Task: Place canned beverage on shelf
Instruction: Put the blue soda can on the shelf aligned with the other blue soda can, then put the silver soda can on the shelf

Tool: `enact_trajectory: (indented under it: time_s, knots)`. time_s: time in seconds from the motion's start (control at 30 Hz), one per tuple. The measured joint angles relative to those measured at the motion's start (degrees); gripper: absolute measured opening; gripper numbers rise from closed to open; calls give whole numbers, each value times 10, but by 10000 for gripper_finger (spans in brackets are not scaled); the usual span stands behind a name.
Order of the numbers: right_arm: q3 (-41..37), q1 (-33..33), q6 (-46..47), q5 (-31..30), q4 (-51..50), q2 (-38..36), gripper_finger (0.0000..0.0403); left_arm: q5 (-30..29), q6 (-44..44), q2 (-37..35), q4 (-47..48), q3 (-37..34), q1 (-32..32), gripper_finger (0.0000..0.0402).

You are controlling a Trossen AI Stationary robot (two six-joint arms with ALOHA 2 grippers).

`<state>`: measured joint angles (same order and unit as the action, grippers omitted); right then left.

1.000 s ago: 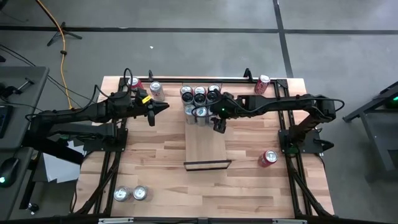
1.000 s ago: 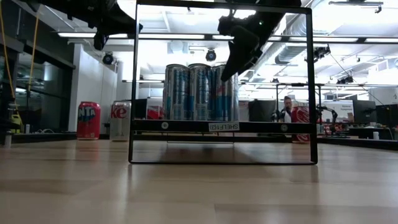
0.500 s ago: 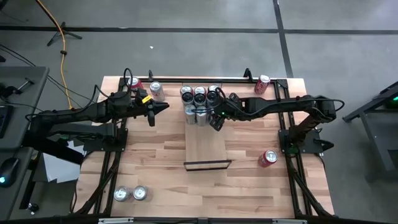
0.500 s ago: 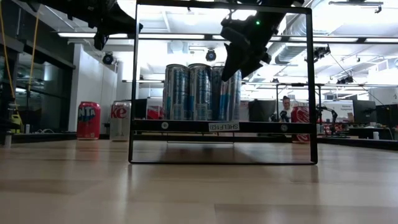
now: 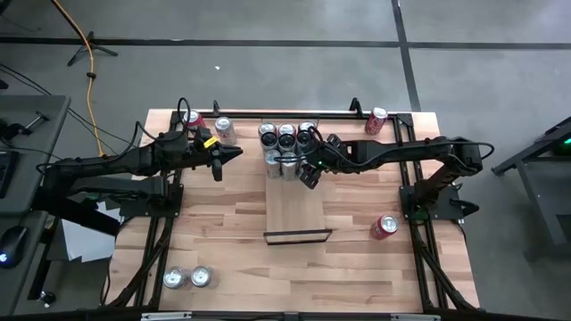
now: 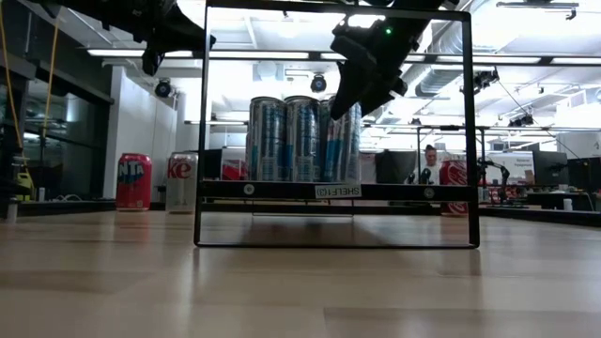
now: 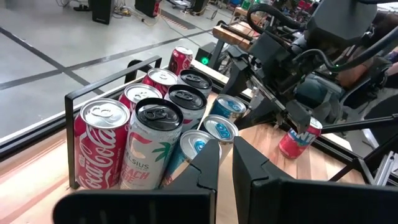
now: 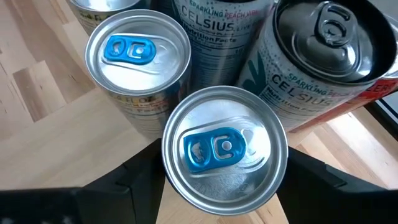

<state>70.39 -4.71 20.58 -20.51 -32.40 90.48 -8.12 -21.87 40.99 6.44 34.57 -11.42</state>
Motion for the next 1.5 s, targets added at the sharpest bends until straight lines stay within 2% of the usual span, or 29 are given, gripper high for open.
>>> enact_trajectory:
  time_s: [0.57, 0.9, 1.13, 1.5]
  knots:
    - [0, -1, 21, 1, 0, 0, 246, 0, -5, 0, 0, 0, 0, 0]
    - [0, 0, 30, -5, 6, -1, 322, 0, -5, 0, 0, 0, 0, 0]
    - [0, -1, 0, 0, 2, -3, 338, 0, -5, 0, 0, 0, 0, 0]
    - [0, -1, -57, 1, -18, -87, 339, 0, -5, 0, 0, 0, 0, 0]
